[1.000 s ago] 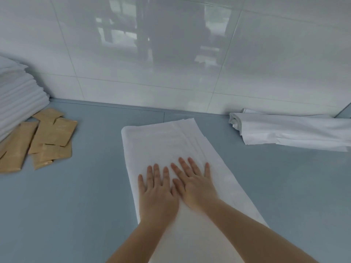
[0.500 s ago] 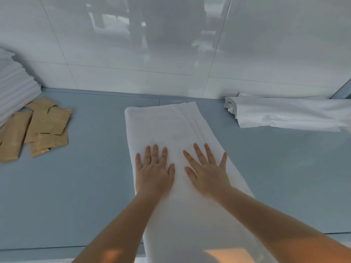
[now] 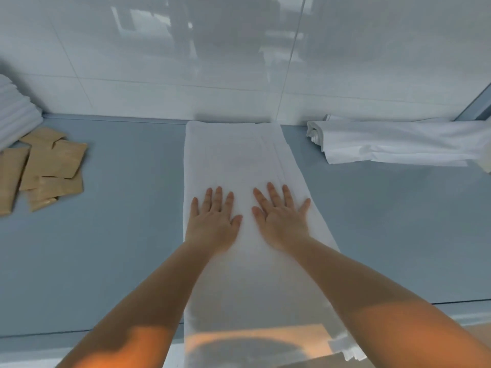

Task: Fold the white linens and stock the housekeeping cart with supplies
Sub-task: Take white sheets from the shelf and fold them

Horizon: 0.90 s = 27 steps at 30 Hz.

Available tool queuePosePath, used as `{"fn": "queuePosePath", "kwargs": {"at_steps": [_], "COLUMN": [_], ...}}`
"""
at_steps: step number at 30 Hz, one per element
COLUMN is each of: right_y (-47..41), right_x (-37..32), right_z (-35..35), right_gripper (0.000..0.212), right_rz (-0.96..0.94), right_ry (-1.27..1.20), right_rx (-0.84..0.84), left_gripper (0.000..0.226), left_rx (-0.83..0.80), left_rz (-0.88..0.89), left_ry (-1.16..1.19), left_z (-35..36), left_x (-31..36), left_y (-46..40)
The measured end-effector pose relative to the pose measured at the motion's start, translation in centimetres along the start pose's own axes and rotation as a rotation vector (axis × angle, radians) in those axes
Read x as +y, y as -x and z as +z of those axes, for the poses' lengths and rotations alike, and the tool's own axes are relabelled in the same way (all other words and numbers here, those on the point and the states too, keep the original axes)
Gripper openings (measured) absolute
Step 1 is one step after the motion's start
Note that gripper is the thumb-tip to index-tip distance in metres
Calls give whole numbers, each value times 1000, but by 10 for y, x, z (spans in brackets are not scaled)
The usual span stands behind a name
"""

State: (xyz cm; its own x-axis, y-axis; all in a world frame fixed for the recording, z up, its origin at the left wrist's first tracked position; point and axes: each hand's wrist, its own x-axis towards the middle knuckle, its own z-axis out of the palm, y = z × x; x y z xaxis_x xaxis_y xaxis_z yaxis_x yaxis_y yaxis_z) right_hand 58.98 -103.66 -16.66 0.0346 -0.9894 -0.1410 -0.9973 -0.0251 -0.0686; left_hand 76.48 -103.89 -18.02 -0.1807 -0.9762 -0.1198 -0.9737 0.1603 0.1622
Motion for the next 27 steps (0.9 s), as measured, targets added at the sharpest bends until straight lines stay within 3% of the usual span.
{"fn": "queuePosePath", "kwargs": {"at_steps": [4, 9, 14, 17, 20, 23, 27], "right_y": [5, 56, 75, 85, 106, 143, 162], "right_x": [-14, -33, 48, 55, 25, -20, -23], "right_z": [-8, 18, 13, 6, 4, 21, 31], "right_gripper": [54, 54, 54, 55, 55, 54, 55], "right_rz": [8, -177, 58, 112, 8, -126, -124], "right_ry": [0, -47, -10, 75, 68, -60, -59], "right_rx": [-38, 75, 63, 12, 59, -10, 4], "left_gripper": [65, 59, 58, 51, 49, 55, 56], "left_rx": [100, 205, 200, 231, 167, 60, 45], "left_rz": [-25, -33, -28, -10, -48, -126, -103], "left_ry": [-14, -20, 6, 79, 155, 142, 56], "left_z": [18, 16, 13, 5, 2, 14, 22], "left_x": [17, 17, 18, 18, 35, 55, 51], "left_y": [75, 85, 88, 93, 110, 143, 165]}}
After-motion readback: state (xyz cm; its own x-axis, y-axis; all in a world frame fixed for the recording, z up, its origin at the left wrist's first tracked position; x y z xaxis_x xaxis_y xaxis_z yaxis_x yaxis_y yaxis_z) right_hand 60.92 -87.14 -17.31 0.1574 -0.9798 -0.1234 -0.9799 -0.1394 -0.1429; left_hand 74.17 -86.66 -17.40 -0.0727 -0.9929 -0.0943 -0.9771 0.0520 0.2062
